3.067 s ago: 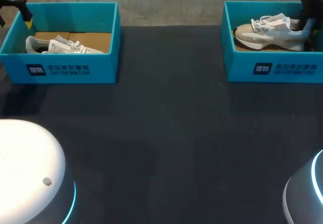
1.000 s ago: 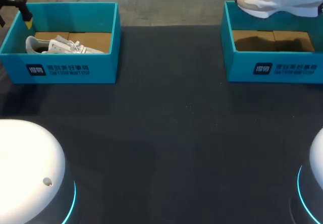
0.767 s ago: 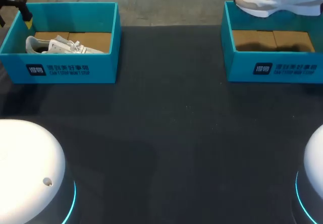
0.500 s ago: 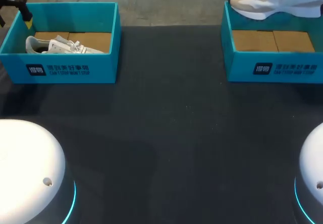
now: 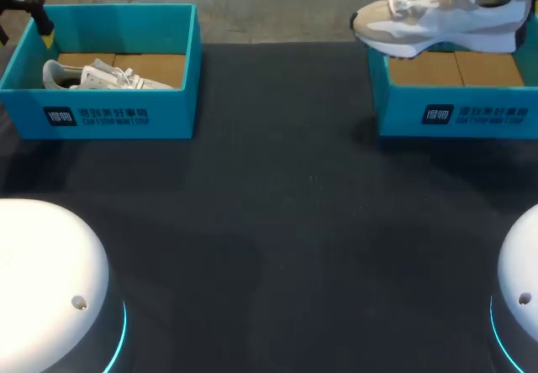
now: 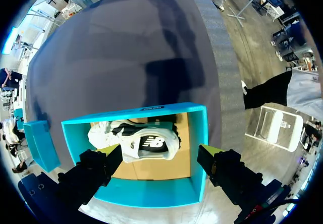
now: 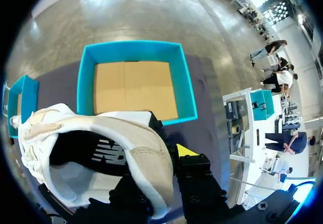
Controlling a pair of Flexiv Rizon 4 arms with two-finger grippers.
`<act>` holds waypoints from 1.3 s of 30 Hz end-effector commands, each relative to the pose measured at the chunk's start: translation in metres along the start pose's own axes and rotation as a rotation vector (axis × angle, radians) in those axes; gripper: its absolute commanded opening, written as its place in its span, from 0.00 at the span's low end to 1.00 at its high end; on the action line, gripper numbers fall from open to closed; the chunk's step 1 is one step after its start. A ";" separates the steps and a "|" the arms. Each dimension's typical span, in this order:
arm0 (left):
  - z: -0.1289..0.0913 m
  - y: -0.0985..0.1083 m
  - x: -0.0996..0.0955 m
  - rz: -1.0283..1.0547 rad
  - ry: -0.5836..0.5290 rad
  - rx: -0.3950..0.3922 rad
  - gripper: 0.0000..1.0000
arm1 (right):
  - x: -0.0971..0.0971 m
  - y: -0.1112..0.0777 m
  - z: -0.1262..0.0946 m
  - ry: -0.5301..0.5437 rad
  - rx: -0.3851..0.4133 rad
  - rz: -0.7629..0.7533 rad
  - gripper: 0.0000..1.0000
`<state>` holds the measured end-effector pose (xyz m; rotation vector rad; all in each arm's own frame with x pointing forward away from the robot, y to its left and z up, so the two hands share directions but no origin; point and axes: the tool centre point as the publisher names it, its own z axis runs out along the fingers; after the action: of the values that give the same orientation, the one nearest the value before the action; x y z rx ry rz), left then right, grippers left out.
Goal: Take the shoe out of the shoebox, open the shoe tongue, remove and reinsert the insole, then place the shoe into the shoebox
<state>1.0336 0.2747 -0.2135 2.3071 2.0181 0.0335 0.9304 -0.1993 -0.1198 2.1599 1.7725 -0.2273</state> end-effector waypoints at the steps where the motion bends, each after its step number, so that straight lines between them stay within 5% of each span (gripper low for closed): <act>1: 0.000 -0.001 0.000 0.001 0.002 -0.002 1.00 | 0.017 -0.039 0.001 -0.006 -0.111 0.007 0.00; 7: 0.000 -0.001 0.000 0.001 0.002 -0.002 1.00 | 0.042 -0.068 0.003 0.014 -0.103 0.006 0.00; 11: 0.000 -0.001 0.000 0.001 0.002 -0.002 1.00 | 0.069 -0.105 0.005 0.022 -0.106 0.006 0.00; 19: 0.000 -0.001 0.000 0.001 0.002 -0.002 1.00 | 0.096 -0.139 0.009 0.024 -0.108 0.019 0.00; 39: 0.000 -0.001 0.000 0.001 0.002 -0.002 1.00 | 0.099 -0.143 0.011 0.033 -0.105 0.040 0.00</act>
<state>1.0336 0.2746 -0.2136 2.3071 2.0181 0.0334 0.8131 -0.0878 -0.1856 2.1327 1.7149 -0.0914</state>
